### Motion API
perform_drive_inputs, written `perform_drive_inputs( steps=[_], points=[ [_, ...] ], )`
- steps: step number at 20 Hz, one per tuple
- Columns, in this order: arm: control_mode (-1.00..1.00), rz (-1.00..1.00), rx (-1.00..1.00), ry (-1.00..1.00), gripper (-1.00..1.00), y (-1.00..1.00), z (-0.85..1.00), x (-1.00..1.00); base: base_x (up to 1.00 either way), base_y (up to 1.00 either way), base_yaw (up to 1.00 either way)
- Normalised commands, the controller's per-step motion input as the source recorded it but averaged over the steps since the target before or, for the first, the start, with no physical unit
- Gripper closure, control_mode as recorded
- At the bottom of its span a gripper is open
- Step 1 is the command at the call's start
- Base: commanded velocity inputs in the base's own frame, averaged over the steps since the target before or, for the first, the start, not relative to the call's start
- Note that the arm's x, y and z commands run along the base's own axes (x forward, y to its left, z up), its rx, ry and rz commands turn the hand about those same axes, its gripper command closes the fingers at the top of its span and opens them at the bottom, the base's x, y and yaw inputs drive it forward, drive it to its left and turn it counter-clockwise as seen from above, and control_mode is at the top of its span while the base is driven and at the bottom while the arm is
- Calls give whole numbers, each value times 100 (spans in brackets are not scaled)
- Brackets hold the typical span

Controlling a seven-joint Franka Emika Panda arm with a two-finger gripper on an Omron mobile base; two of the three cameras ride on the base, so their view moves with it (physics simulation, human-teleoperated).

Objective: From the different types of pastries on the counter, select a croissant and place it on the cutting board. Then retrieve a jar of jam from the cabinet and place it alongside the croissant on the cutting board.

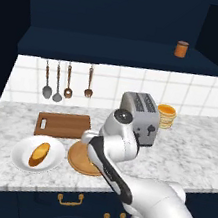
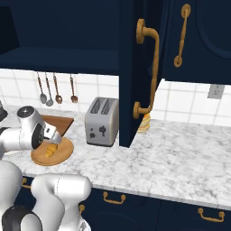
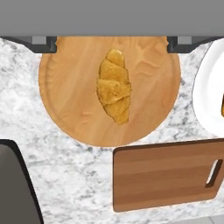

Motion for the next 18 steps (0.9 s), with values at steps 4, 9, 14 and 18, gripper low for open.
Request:
perform_drive_inputs(
  steps=[4,9,14,18],
  points=[
    [-100,0,0,2,-100,19,-10,7,0,0,0],
    [-100,0,0,0,-100,-1,-11,3,0,0,0],
    [-100,0,0,0,-100,0,-48,0,0,0,0],
    [-100,0,0,0,-100,0,-24,2,0,0,0]
  ],
)
